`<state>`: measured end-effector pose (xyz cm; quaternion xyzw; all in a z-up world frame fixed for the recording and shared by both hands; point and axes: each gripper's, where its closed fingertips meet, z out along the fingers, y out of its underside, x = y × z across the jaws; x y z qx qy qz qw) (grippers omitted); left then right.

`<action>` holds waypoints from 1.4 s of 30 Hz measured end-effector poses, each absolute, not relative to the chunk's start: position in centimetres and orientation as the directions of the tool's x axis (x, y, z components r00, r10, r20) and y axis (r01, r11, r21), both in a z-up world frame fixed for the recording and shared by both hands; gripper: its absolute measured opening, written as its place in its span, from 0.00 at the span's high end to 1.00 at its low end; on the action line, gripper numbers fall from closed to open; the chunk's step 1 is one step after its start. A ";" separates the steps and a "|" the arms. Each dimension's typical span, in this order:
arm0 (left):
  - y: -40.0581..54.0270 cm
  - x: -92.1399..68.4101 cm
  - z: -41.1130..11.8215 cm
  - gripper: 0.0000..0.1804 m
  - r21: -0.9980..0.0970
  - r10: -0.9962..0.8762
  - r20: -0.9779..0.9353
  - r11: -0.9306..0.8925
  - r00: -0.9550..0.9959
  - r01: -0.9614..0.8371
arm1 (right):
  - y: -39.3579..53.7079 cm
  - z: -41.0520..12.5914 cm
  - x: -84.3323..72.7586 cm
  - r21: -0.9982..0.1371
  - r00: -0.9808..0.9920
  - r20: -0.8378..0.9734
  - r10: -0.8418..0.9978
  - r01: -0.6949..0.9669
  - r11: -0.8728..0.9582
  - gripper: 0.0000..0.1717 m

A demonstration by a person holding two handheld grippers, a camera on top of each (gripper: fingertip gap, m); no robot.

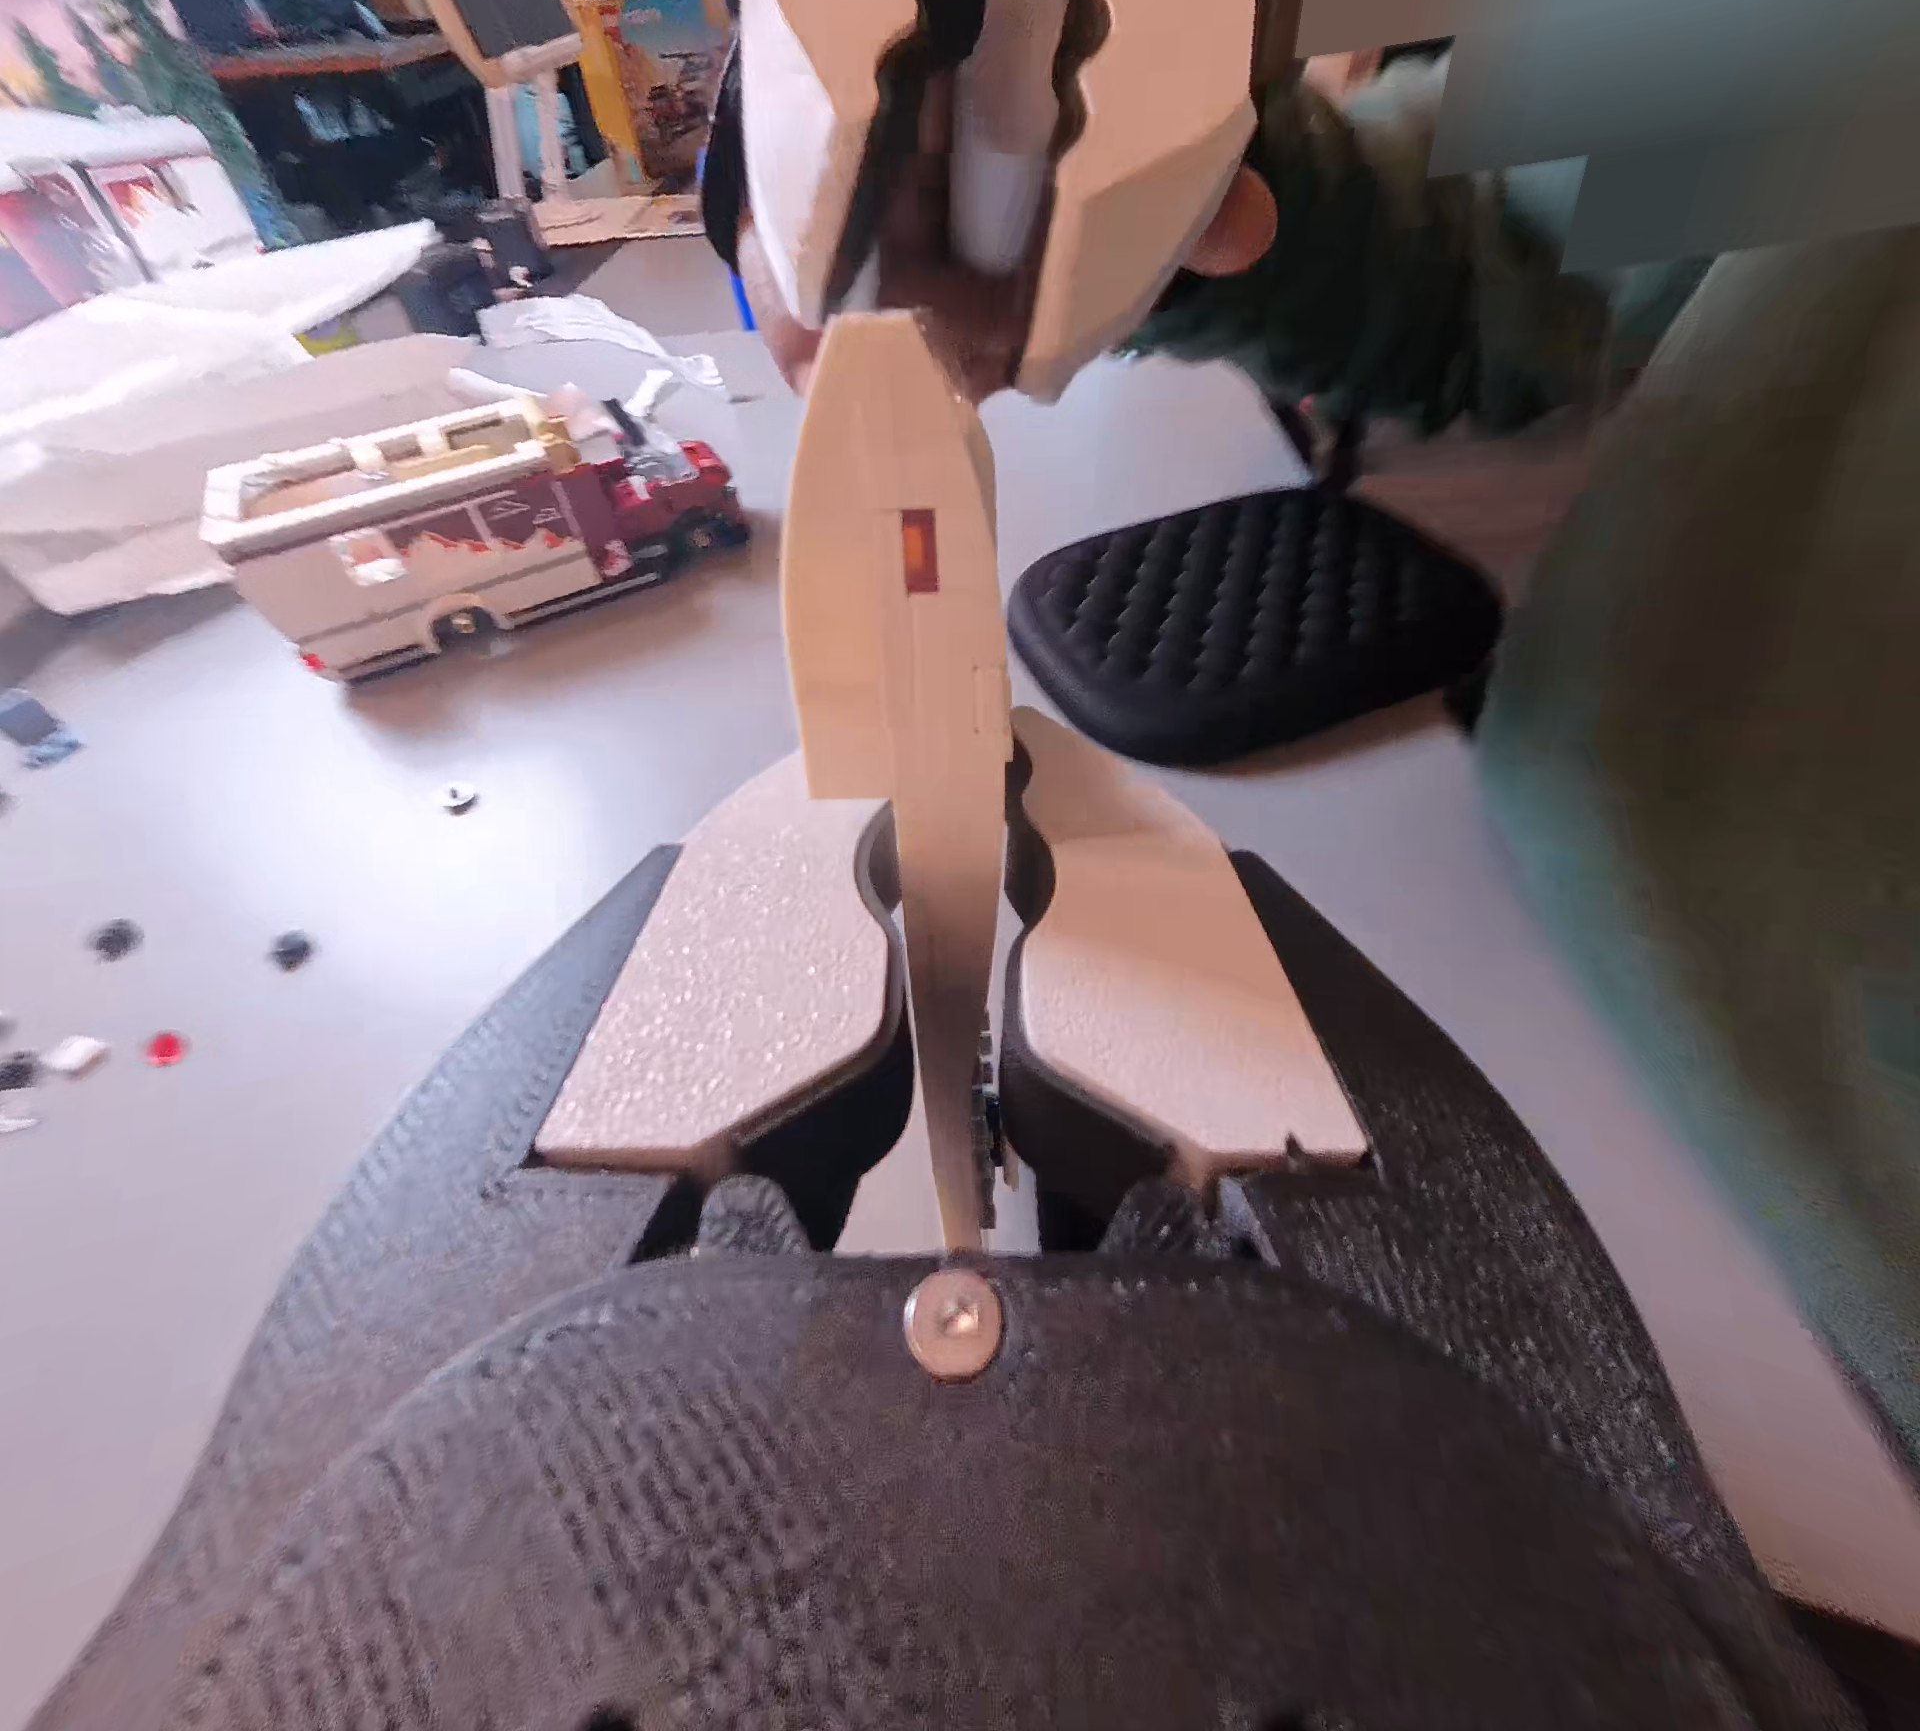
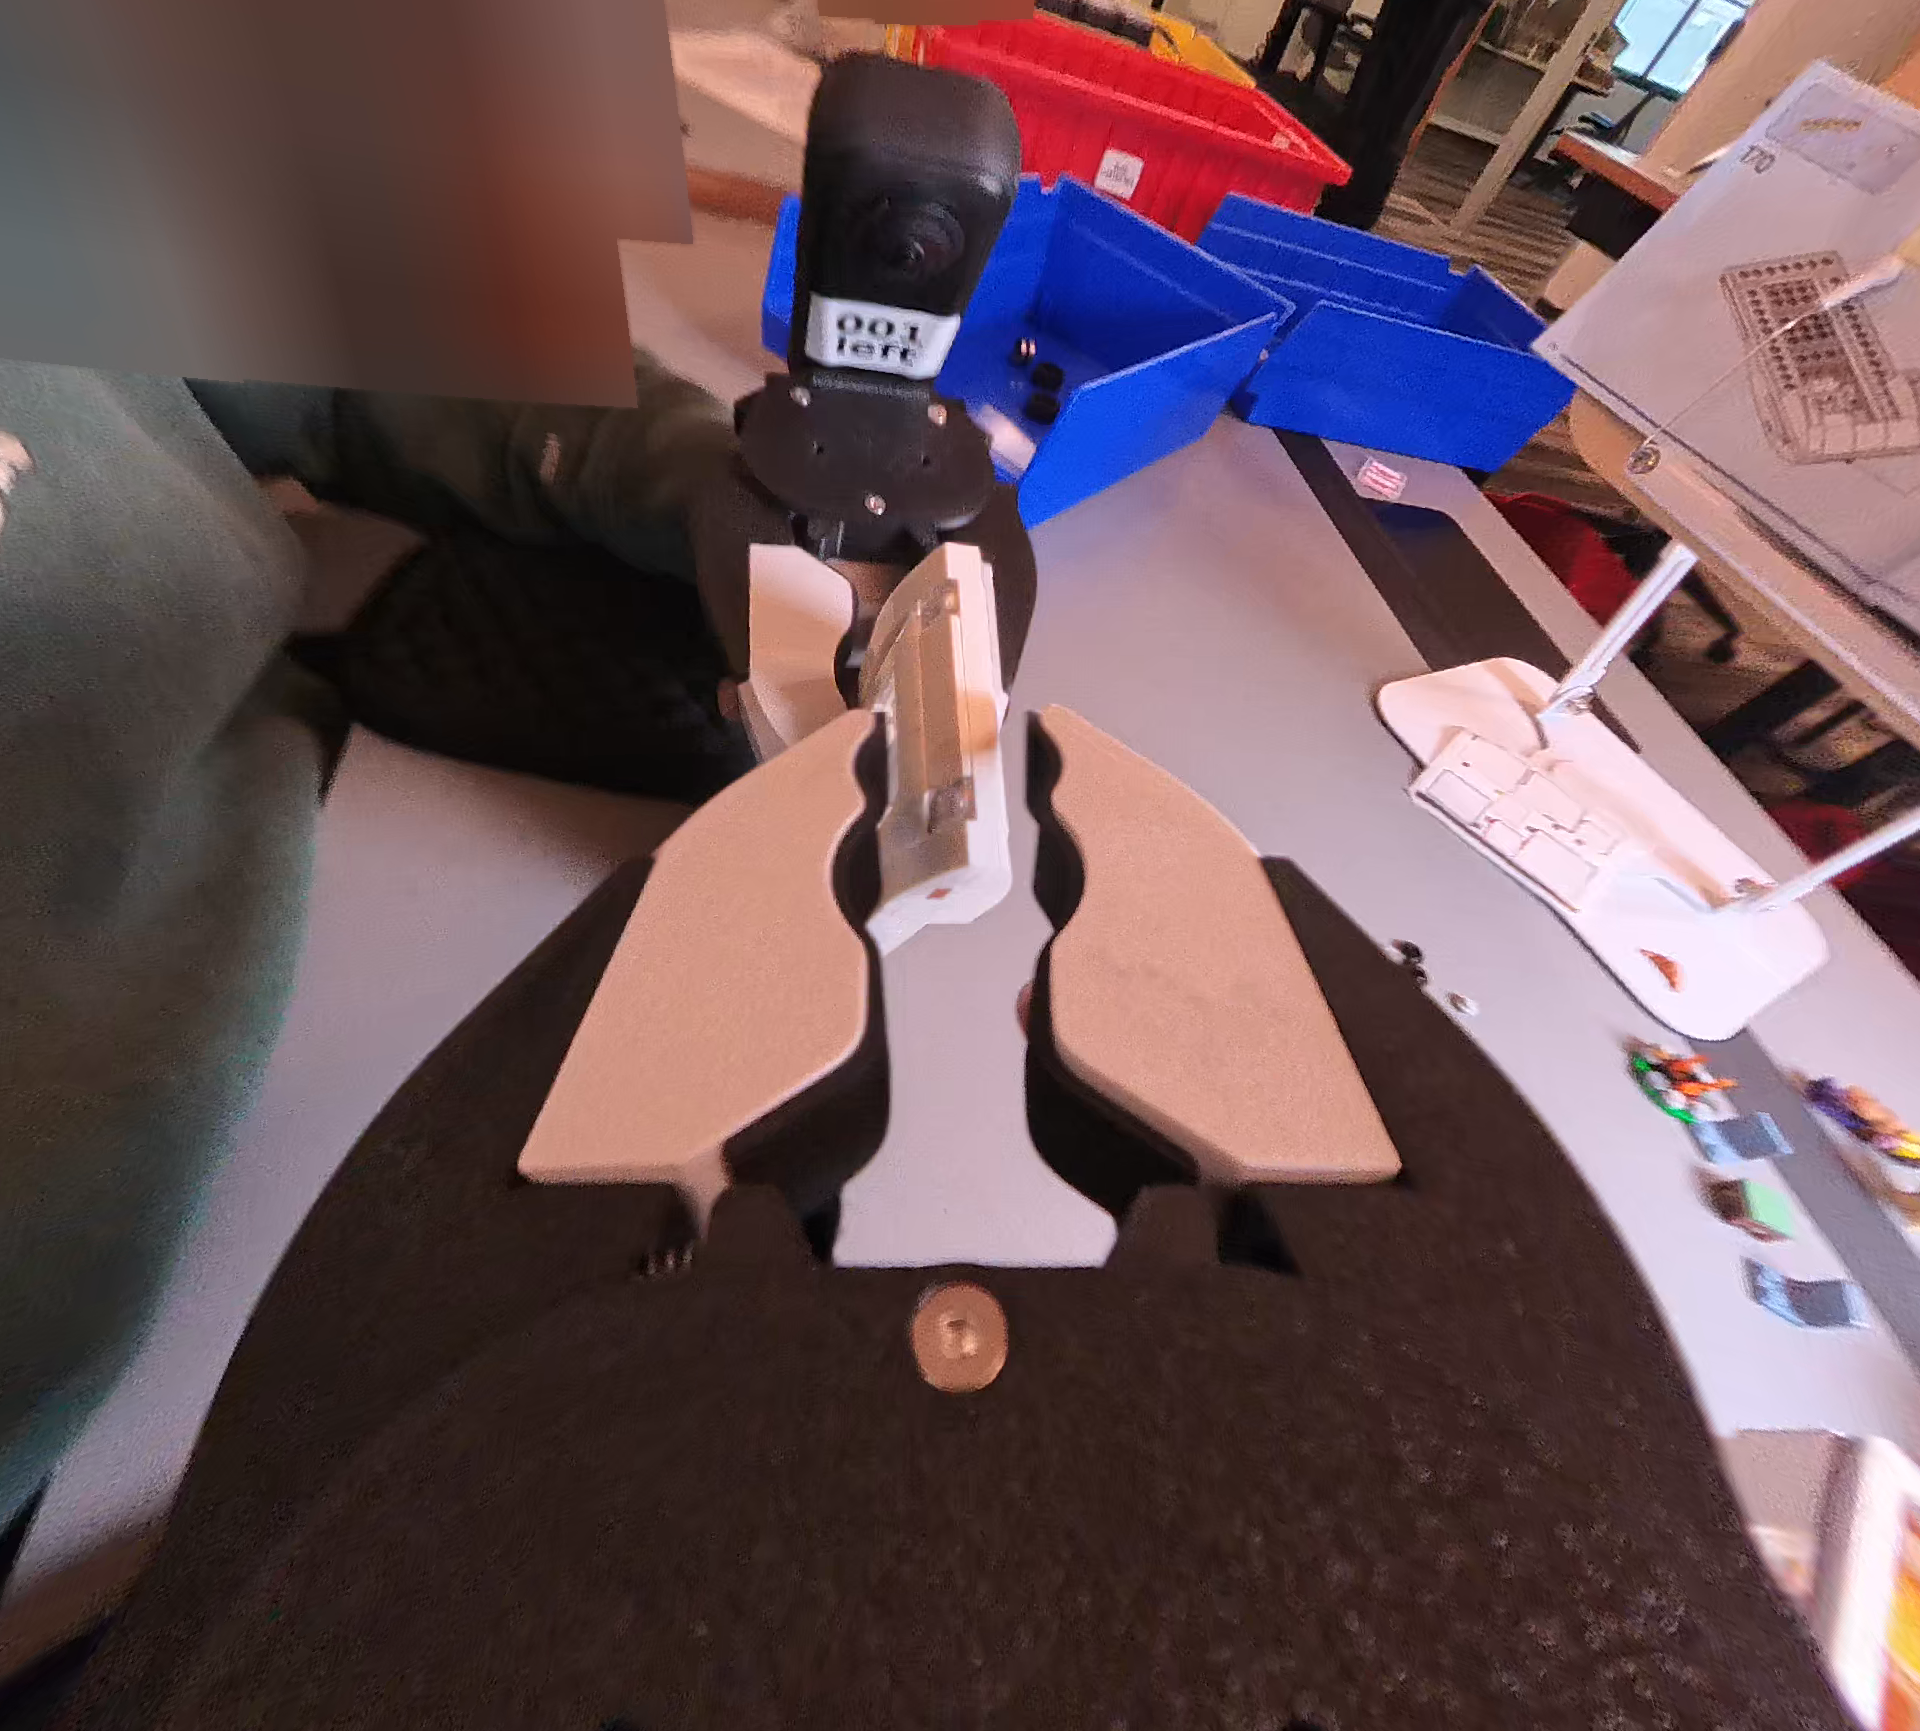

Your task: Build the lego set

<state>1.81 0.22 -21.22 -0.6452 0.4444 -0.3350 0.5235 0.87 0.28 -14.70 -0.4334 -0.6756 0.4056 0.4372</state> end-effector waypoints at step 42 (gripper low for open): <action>3.9 -3.1 -29.2 0.73 -0.572 -0.737 -0.569 0.036 0.366 -0.819 | 4.4 -29.5 -0.6 -0.492 -0.468 0.650 0.599 0.341 0.801 0.88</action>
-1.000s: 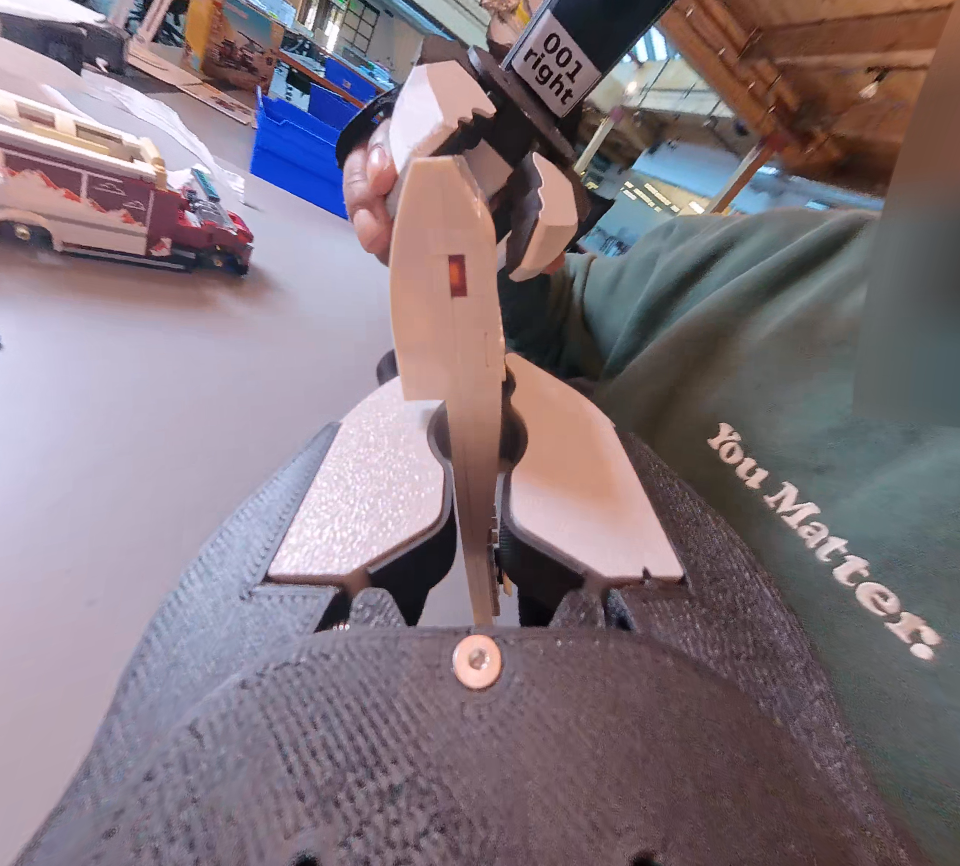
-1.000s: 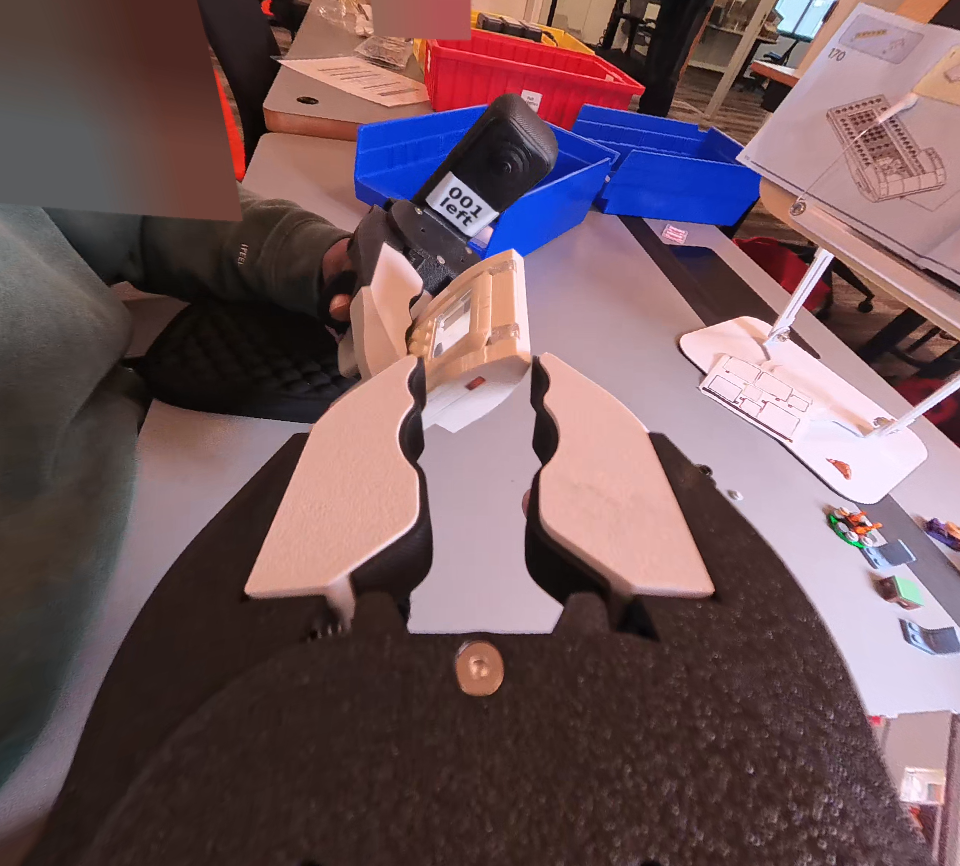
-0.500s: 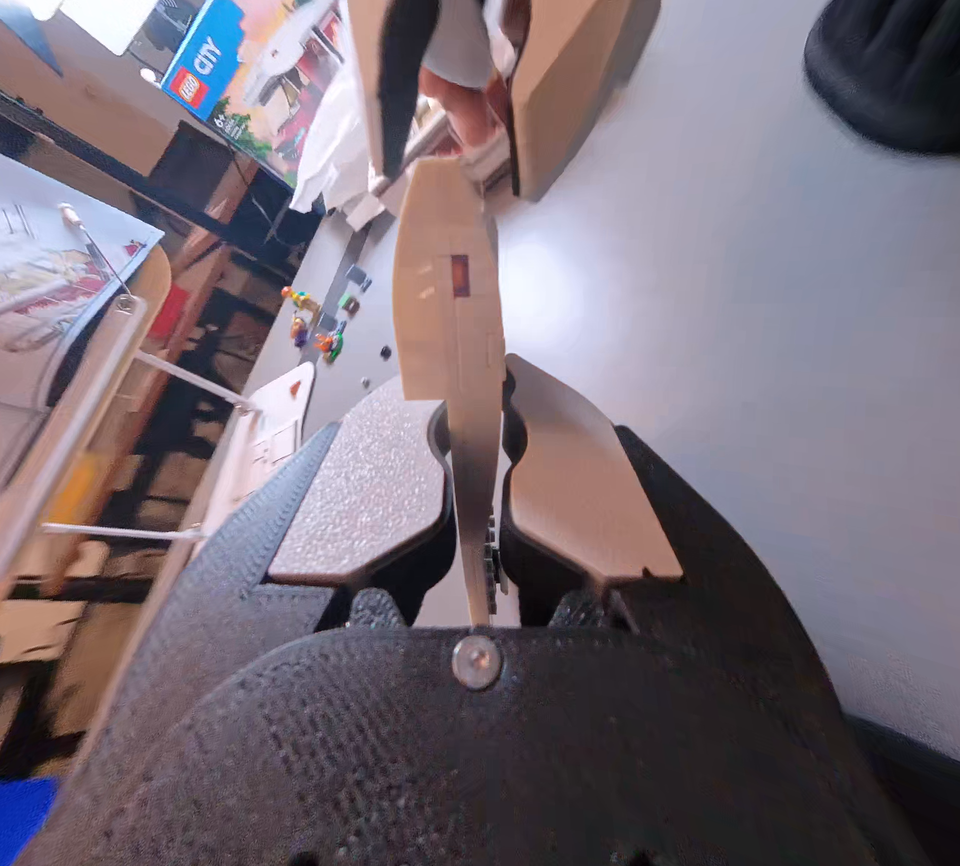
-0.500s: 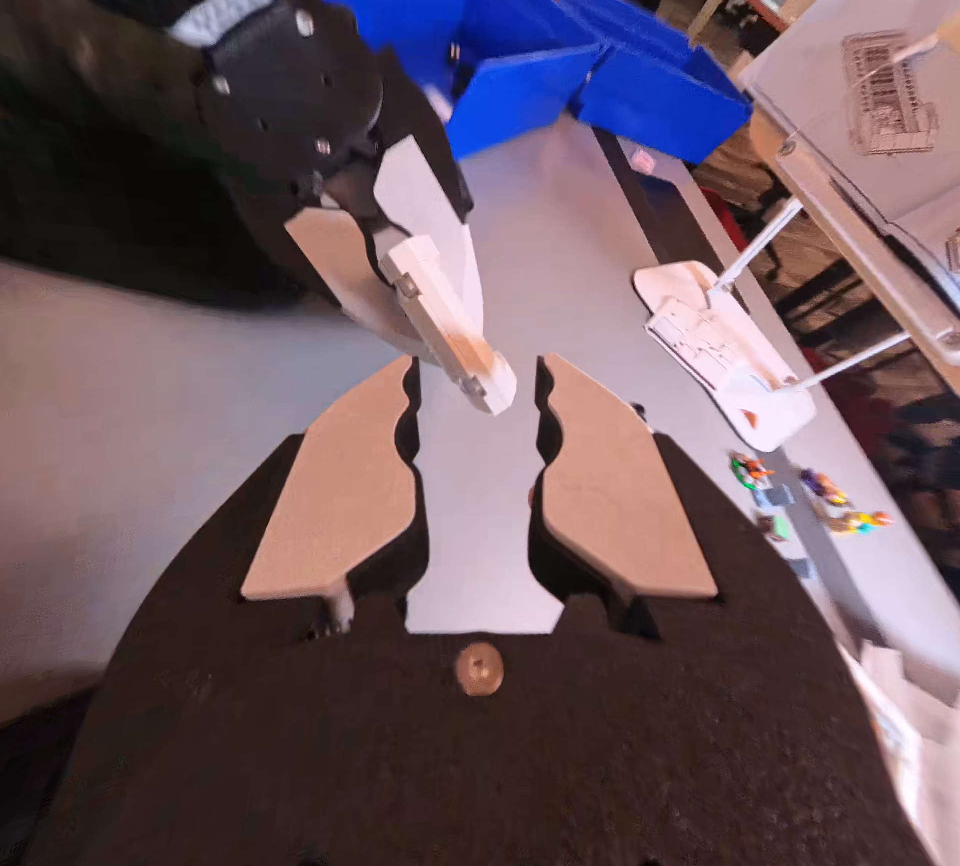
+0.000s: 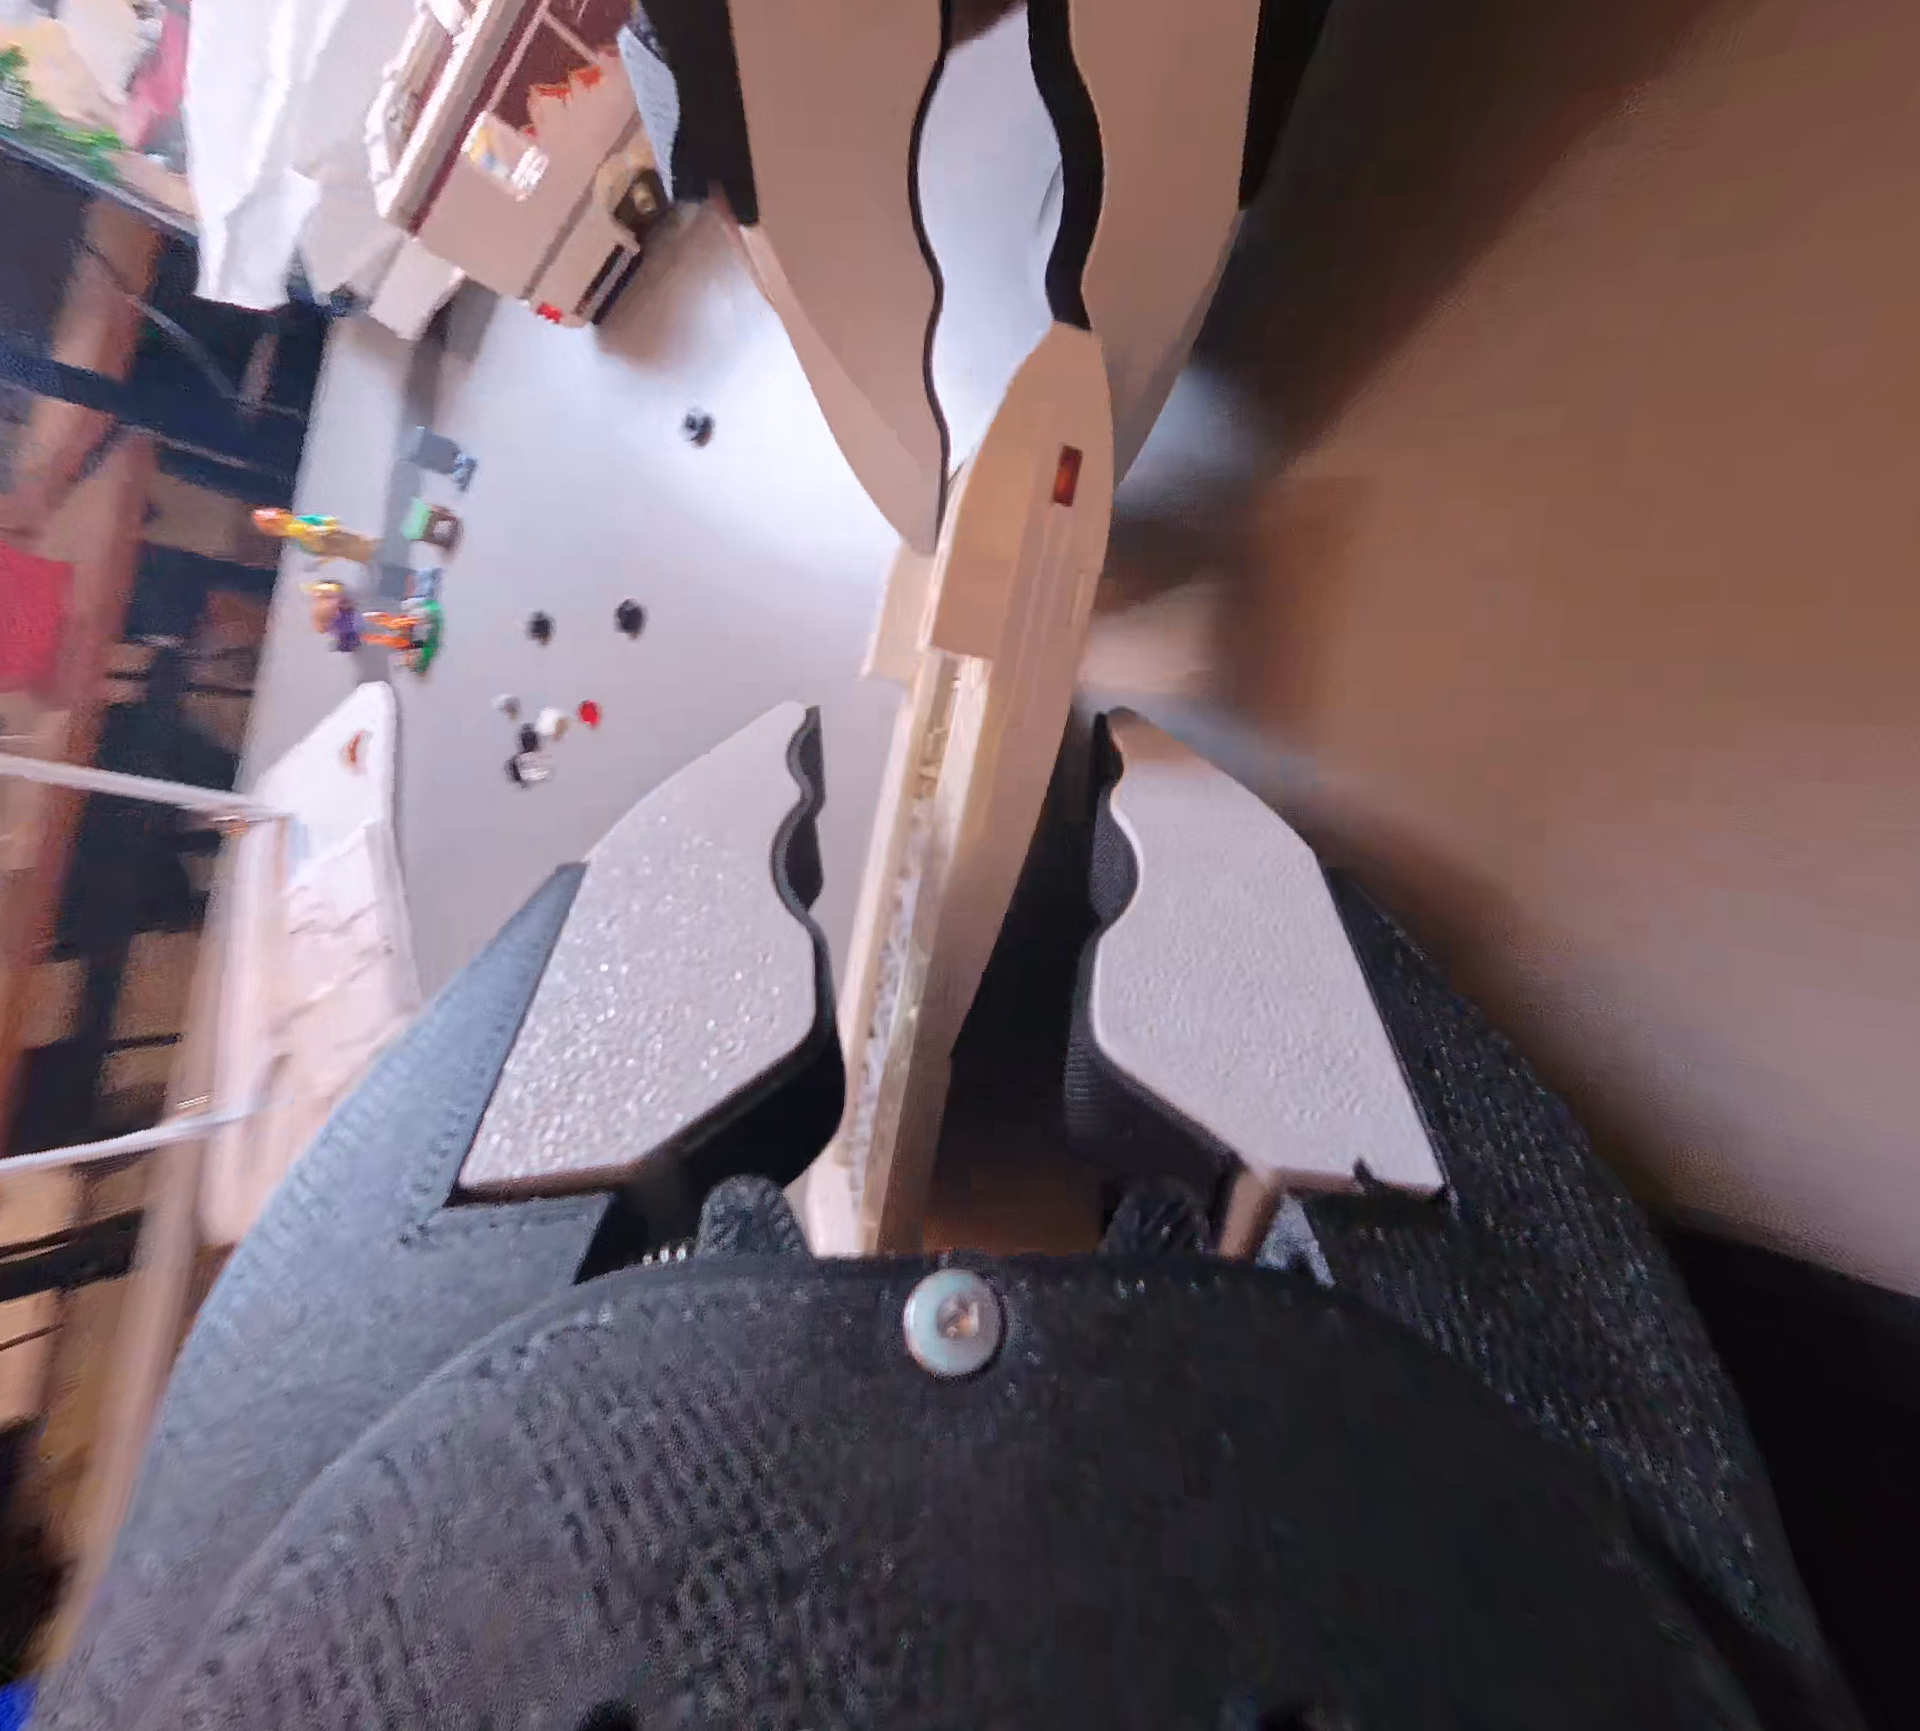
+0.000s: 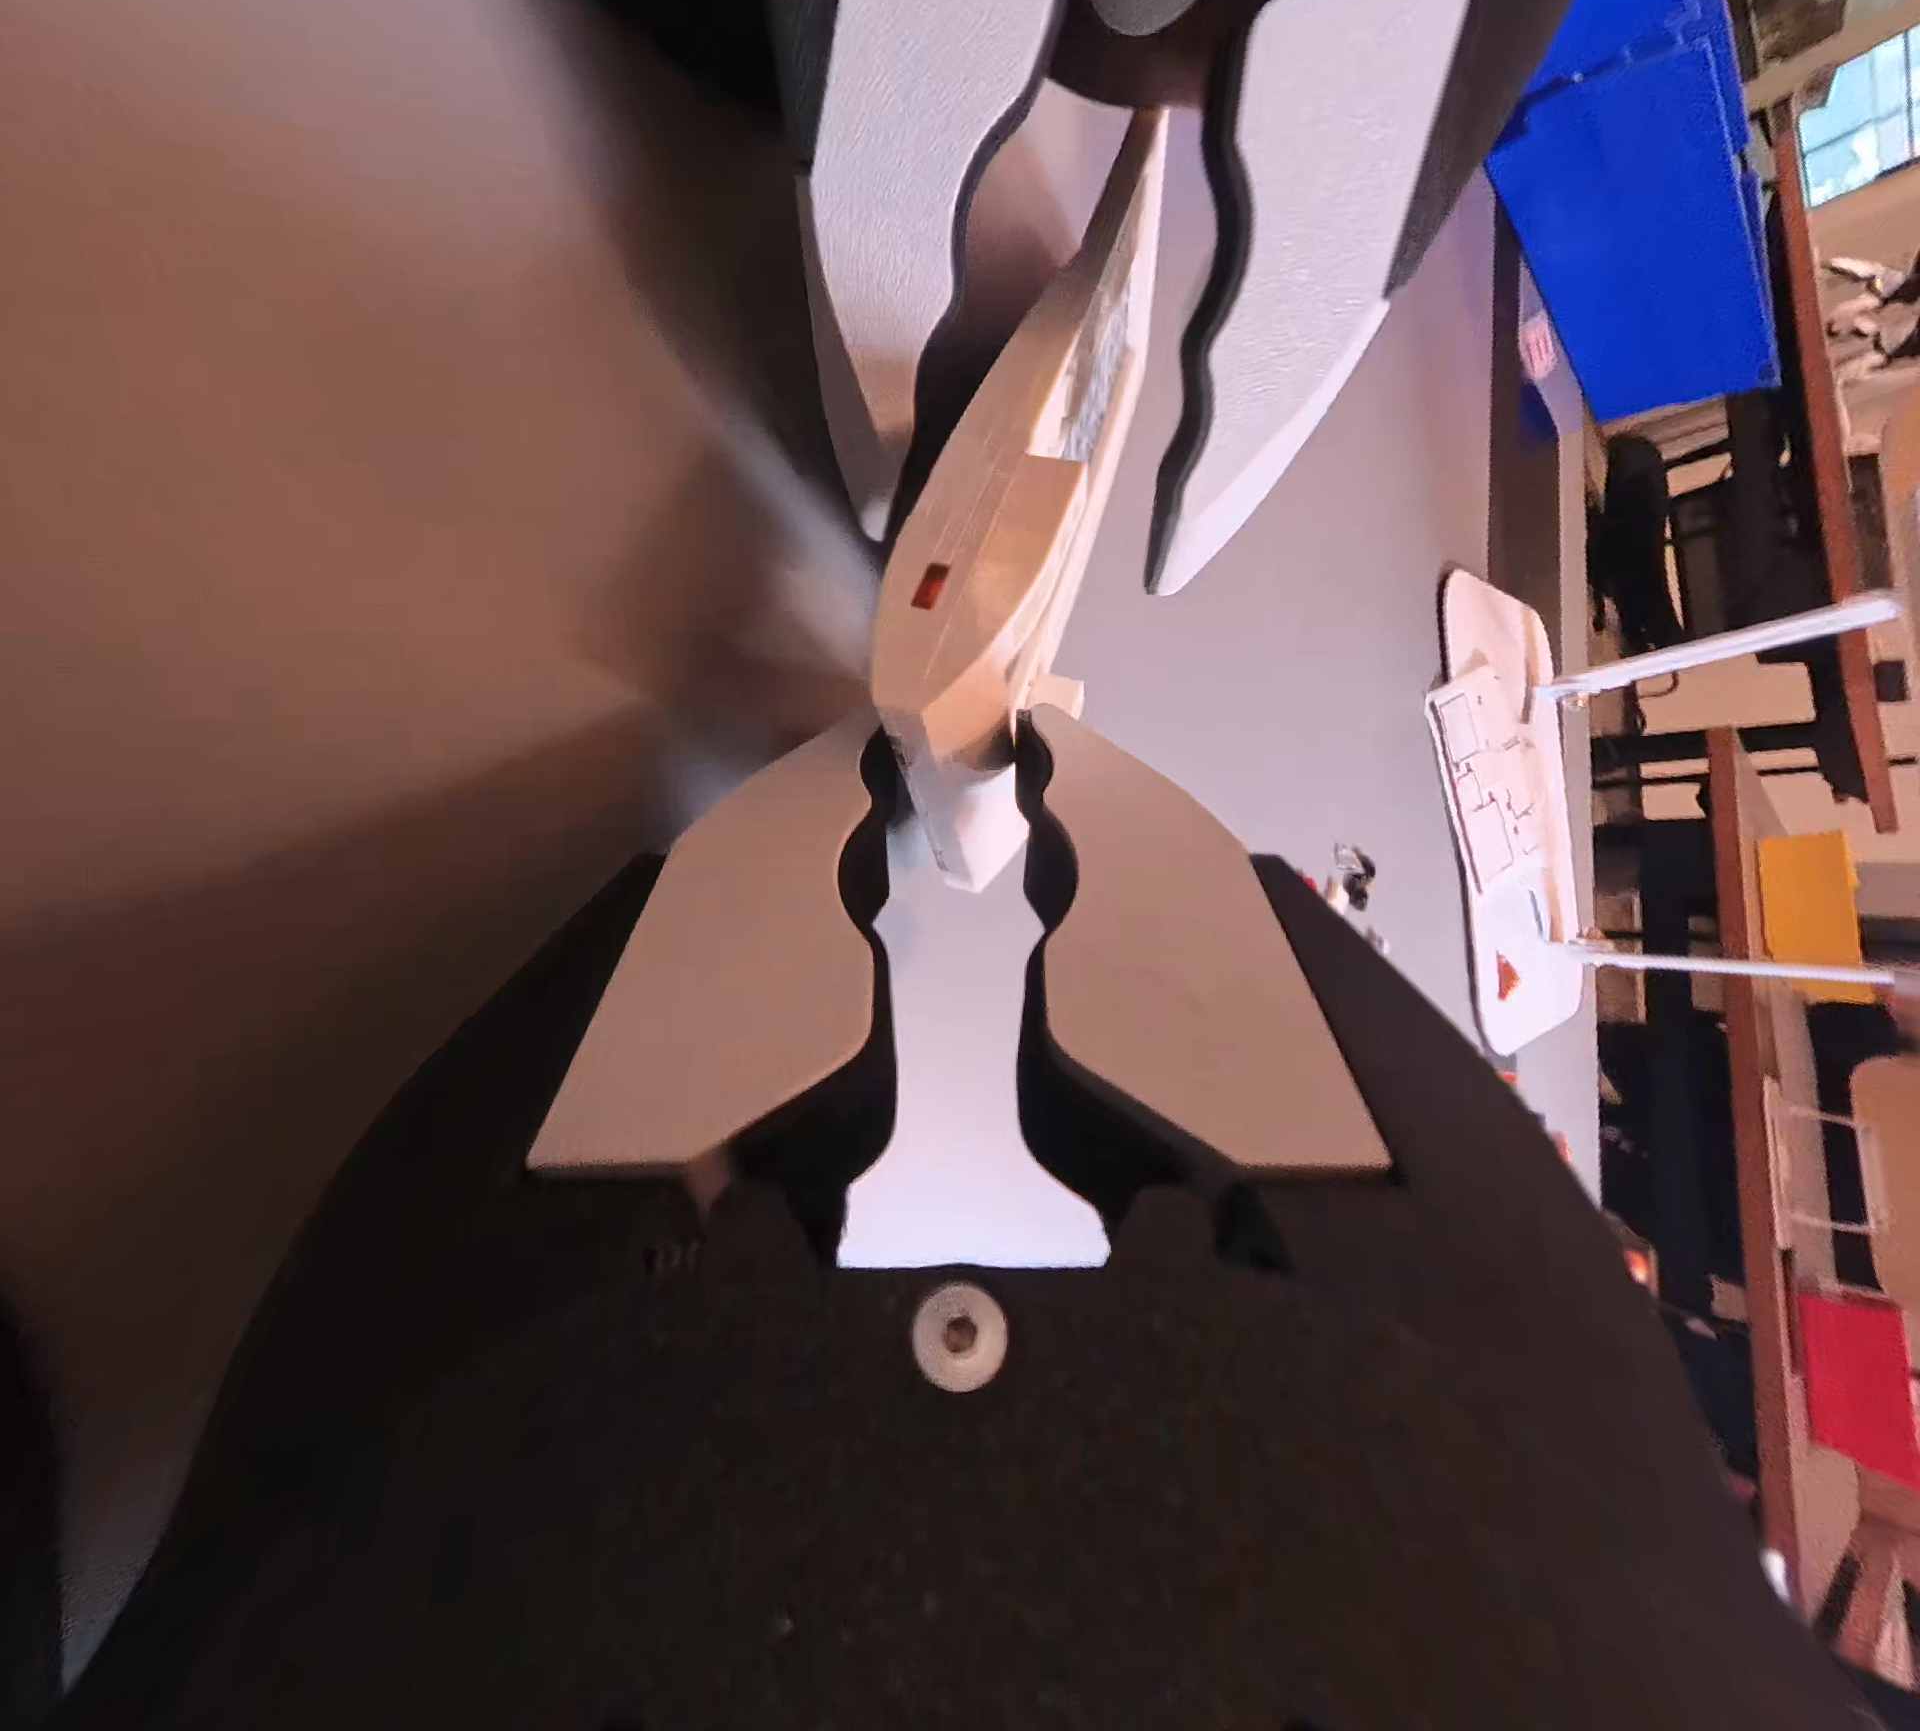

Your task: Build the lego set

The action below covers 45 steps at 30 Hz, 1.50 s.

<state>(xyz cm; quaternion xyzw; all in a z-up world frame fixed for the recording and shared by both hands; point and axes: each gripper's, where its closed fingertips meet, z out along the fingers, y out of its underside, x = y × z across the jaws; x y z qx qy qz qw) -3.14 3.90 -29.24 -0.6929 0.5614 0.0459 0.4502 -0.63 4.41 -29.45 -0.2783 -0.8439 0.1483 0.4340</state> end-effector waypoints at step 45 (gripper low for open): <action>6.0 -10.2 -26.5 0.63 -0.899 -0.735 -0.093 -0.229 0.672 -0.374 | 9.3 -29.6 2.3 -0.763 -0.216 0.236 0.948 0.563 0.318 0.60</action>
